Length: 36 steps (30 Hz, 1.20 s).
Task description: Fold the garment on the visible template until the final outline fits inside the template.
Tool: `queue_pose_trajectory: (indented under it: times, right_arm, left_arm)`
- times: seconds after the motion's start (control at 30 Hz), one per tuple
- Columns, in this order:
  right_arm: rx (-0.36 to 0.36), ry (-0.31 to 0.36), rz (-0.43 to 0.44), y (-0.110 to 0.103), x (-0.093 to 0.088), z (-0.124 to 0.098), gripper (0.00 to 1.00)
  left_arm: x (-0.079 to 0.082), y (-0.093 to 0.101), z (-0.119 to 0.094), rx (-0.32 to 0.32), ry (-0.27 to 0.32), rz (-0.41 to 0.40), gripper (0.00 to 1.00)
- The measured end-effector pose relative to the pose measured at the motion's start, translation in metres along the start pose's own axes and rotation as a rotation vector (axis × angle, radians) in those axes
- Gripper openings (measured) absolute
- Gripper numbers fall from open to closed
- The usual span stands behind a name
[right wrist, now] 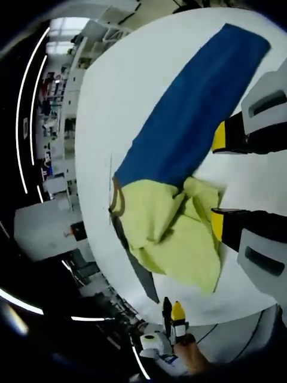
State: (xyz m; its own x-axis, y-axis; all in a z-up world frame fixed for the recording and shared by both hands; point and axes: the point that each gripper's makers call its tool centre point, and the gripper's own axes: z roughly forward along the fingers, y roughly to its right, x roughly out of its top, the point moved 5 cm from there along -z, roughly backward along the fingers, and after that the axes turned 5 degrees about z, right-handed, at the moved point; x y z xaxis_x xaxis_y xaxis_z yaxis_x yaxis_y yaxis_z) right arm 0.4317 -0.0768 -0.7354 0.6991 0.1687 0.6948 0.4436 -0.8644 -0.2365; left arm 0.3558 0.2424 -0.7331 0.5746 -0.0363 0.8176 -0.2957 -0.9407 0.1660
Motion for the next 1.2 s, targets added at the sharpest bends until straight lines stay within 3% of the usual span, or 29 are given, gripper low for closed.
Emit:
queue_pose_trajectory:
  times: [0.33,0.57,0.77,0.87,1.0,1.2]
  right_arm:
    - [0.003,0.038,-0.025,-0.01,-0.006,0.022,0.26]
    - [-0.017,0.044,-0.025,-0.013,-0.011,0.032,0.14]
    - [-0.046,0.04,-0.039,-0.013,-0.015,0.037,0.1]
    - [-0.064,0.039,-0.055,-0.012,-0.017,0.038,0.08]
    - [-0.071,0.042,-0.059,-0.013,-0.017,0.039,0.06]
    - [-0.076,0.05,-0.083,-0.017,-0.018,0.04,0.01]
  left_arm:
    - [-0.019,0.026,0.01,-0.001,-0.065,0.09,0.47]
    - [-0.033,0.044,0.015,-0.009,-0.126,0.188,0.42]
    - [-0.036,0.046,0.016,0.011,-0.13,0.152,0.34]
    - [-0.039,0.051,0.018,-0.009,-0.143,0.149,0.23]
    - [-0.04,0.057,0.019,-0.023,-0.153,0.177,0.22]
    - [-0.042,0.06,0.016,0.017,-0.179,0.202,0.16]
